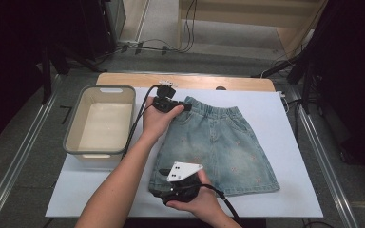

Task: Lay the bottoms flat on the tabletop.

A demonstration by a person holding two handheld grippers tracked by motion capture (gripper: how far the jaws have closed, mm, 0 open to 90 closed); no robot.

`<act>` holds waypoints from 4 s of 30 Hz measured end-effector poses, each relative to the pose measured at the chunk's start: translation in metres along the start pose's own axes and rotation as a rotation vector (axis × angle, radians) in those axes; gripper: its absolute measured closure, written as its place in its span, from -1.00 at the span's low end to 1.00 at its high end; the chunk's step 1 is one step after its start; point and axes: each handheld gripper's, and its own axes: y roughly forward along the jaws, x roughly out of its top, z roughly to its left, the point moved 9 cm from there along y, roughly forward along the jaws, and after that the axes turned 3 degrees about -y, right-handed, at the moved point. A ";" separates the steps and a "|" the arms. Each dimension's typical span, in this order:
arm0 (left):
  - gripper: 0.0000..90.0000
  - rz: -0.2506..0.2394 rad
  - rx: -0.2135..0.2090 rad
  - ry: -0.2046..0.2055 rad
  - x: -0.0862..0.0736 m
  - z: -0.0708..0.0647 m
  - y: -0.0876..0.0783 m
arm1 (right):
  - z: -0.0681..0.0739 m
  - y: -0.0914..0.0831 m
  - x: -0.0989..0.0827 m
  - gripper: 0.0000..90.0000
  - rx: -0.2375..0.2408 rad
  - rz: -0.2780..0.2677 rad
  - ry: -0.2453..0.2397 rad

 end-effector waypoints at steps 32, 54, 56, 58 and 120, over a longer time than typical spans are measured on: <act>0.57 0.006 0.003 -0.014 -0.004 0.003 0.003 | 0.001 0.040 -0.022 -0.13 -0.063 0.158 -0.070; 0.57 0.011 0.007 -0.015 -0.004 0.003 0.001 | -0.007 0.034 -0.023 0.75 -0.115 0.143 -0.022; 0.57 0.012 0.008 -0.018 -0.004 0.004 0.002 | -0.006 0.032 -0.023 0.76 -0.117 0.139 -0.030; 0.57 0.014 0.007 -0.020 -0.005 0.005 0.002 | -0.005 0.030 -0.023 0.77 -0.105 0.125 -0.042; 0.58 -0.023 0.118 -0.072 0.016 0.015 -0.036 | 0.009 -0.097 0.014 0.80 -0.138 -0.277 -0.031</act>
